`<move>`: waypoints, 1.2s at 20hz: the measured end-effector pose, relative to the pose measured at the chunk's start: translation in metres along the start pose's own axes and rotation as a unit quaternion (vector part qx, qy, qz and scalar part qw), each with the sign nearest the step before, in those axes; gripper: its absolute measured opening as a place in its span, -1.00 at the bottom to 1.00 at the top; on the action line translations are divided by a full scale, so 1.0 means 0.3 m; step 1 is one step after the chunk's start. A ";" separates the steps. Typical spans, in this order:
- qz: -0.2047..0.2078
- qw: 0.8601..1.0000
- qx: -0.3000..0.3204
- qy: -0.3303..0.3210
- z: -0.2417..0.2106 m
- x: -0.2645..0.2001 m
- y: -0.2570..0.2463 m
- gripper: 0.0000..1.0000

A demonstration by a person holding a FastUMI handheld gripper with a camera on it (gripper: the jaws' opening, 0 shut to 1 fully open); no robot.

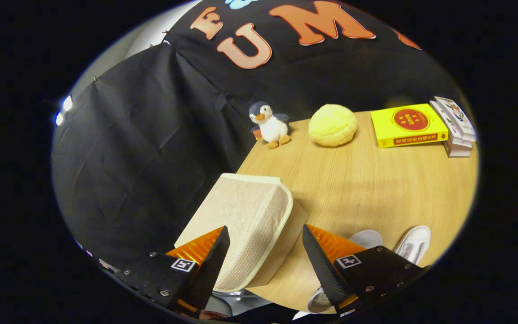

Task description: Open the storage box then place both shoes into the box .Put the left shoe in first, then the right shoe, with the right side of both shoes facing outward in a uniform manner.

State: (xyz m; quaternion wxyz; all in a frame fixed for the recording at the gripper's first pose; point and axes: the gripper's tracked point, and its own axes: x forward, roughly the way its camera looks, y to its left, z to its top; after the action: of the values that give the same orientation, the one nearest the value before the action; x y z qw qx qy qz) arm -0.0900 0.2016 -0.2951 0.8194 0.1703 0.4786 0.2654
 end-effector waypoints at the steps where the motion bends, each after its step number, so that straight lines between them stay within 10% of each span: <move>1: 0.006 1.000 0.006 0.015 -0.031 0.029 0.006 0.94; 19: 0.141 0.965 0.213 0.055 -0.136 0.174 0.110 0.90; 24: 0.157 0.966 0.202 0.039 -0.080 0.055 0.149 0.46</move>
State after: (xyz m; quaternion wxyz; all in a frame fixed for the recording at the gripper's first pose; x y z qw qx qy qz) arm -0.1166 0.2480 -0.2944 0.6968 0.3944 0.5215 0.2950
